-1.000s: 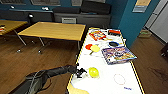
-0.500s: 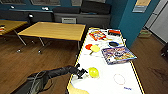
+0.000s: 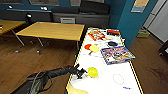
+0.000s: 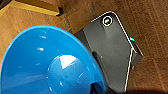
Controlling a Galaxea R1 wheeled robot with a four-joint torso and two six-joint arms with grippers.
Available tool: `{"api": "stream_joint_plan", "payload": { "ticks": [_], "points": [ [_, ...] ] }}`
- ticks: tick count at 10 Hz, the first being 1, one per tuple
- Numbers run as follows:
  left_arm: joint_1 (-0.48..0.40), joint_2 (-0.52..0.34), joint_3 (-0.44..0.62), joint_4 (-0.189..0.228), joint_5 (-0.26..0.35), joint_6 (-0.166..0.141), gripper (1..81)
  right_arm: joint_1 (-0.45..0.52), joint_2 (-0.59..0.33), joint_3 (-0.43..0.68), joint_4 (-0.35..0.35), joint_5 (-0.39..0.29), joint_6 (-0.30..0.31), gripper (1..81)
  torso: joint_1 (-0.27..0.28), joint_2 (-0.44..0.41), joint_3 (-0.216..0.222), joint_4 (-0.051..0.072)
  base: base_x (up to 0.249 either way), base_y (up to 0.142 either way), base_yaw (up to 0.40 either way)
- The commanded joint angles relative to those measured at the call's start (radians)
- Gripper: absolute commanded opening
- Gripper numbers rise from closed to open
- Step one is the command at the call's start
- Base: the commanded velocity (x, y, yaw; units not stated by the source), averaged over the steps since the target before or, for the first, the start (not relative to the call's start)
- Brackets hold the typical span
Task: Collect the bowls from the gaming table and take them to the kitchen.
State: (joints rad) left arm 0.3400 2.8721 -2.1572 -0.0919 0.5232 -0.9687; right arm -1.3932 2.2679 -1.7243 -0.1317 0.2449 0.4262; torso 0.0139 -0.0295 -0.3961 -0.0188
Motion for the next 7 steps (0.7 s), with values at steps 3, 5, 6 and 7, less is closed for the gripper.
{"api": "stream_joint_plan", "payload": {
  "ticks": [3,5,6,7],
  "points": [
    [-0.152,0.006,0.005,-0.023,0.037,-0.008,81.1,0.025,-0.041,0.016,-0.026,-0.049,-0.001,1.0,0.0,0.0,0.0,0.0,0.0,0.0,0.0],
    [-0.157,0.024,-0.022,-0.009,0.091,-0.082,81.1,0.027,-0.038,0.013,-0.028,-0.051,-0.001,1.0,0.0,0.0,0.0,0.0,0.0,0.0,0.0],
    [-0.161,0.038,-0.047,-0.011,0.135,-0.084,81.1,0.032,-0.035,0.01,-0.028,-0.064,-0.001,1.0,0.0,0.0,0.0,0.0,0.0,0.0,0.0],
    [-0.164,0.041,-0.053,-0.015,0.139,-0.084,81.1,0.033,-0.032,0.008,-0.028,-0.064,-0.001,1.0,0.0,0.0,0.0,0.0,0.0,0.0,0.0]
  ]
}}
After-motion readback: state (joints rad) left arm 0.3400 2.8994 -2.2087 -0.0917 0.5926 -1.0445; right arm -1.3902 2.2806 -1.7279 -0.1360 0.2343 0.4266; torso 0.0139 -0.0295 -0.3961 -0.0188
